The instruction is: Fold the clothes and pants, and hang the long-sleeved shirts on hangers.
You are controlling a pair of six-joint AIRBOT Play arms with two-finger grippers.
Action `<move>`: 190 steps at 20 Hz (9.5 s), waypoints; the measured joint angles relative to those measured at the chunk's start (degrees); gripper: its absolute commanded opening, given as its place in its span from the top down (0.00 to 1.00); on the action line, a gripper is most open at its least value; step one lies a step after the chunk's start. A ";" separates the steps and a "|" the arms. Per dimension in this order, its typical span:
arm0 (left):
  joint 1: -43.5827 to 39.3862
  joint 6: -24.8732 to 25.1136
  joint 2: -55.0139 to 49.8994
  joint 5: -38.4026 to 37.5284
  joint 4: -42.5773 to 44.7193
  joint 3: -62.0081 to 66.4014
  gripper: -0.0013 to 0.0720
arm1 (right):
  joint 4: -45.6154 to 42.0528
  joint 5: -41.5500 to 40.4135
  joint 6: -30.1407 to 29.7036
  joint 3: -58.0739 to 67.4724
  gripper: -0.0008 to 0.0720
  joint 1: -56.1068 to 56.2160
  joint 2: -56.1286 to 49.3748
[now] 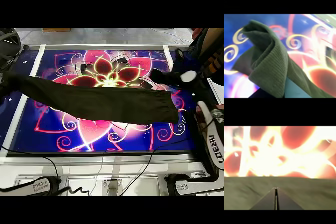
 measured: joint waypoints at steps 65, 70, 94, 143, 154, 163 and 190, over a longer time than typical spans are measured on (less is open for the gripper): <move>-12.72 1.44 -15.89 -30.73 3.26 -0.70 0.11 | -30.58 39.85 9.75 33.18 0.95 2.16 -9.05; -15.87 2.03 -20.65 -28.00 -1.18 -0.70 0.60 | -30.56 39.87 9.75 33.18 0.95 2.16 -9.05; -21.84 -10.91 0.83 -60.61 18.08 37.18 0.96 | -19.21 34.67 5.27 15.23 0.95 1.62 -9.46; -55.87 -12.57 -28.65 -18.21 9.86 37.51 0.97 | -11.67 38.71 -10.54 3.45 0.95 -19.91 -1.97; -64.57 -12.50 -38.32 -5.86 27.45 37.51 0.96 | 2.12 33.88 -17.84 0.00 0.95 -17.57 -4.24; -73.33 -10.73 -39.28 -30.14 19.87 37.53 0.97 | 4.11 30.77 -17.99 -0.15 0.18 -17.40 -4.35; -65.57 -14.62 -14.56 -46.99 35.10 37.44 0.96 | 18.40 24.55 -8.68 -55.25 0.04 -29.49 27.43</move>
